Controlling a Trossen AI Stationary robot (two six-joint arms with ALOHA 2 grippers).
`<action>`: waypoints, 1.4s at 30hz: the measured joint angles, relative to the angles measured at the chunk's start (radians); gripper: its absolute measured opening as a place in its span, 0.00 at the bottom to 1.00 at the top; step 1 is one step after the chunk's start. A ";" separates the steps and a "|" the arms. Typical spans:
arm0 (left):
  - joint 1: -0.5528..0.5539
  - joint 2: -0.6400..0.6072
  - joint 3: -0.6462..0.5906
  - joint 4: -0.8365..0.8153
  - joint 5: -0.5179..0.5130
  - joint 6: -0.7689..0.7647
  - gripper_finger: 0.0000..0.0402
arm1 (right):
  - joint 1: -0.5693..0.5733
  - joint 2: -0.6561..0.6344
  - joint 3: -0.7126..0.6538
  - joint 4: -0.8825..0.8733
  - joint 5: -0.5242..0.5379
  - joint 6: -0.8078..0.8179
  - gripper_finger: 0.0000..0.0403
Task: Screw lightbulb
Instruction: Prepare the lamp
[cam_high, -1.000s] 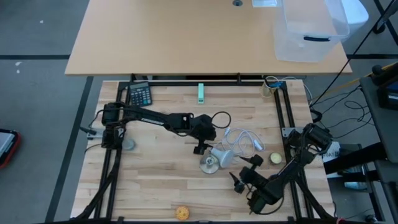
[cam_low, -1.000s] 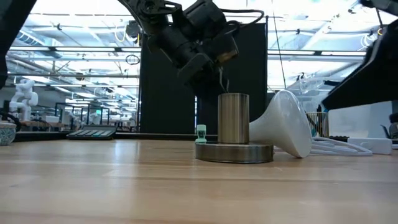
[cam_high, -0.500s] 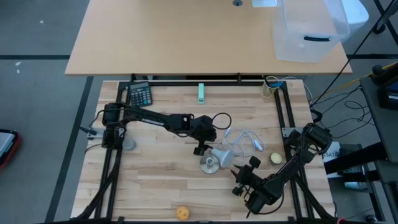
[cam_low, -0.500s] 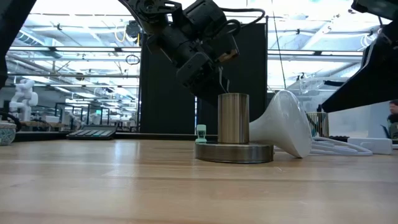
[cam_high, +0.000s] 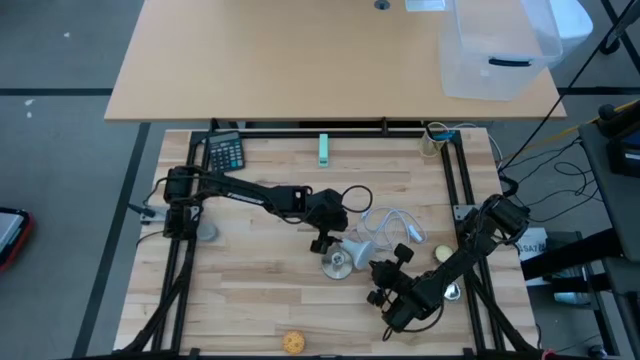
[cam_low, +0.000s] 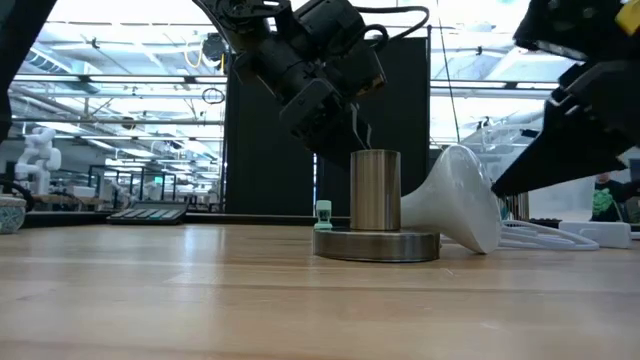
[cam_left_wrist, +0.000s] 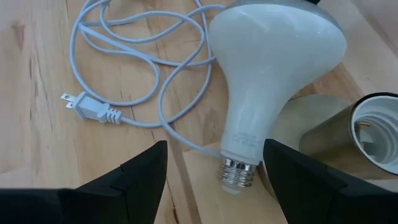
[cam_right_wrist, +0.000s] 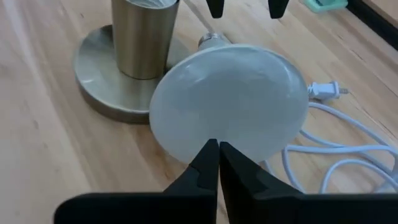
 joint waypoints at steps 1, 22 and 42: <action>0.000 0.000 0.000 0.000 0.000 -0.001 0.67 | -0.009 0.000 0.000 0.004 -0.006 -0.013 0.00; 0.000 0.000 -0.001 -0.071 -0.010 -0.013 0.67 | -0.172 0.000 0.000 0.123 -0.008 -0.302 0.00; 0.027 0.037 0.000 -0.150 -0.012 -0.091 0.67 | -0.262 0.000 0.000 0.245 -0.009 -0.430 0.00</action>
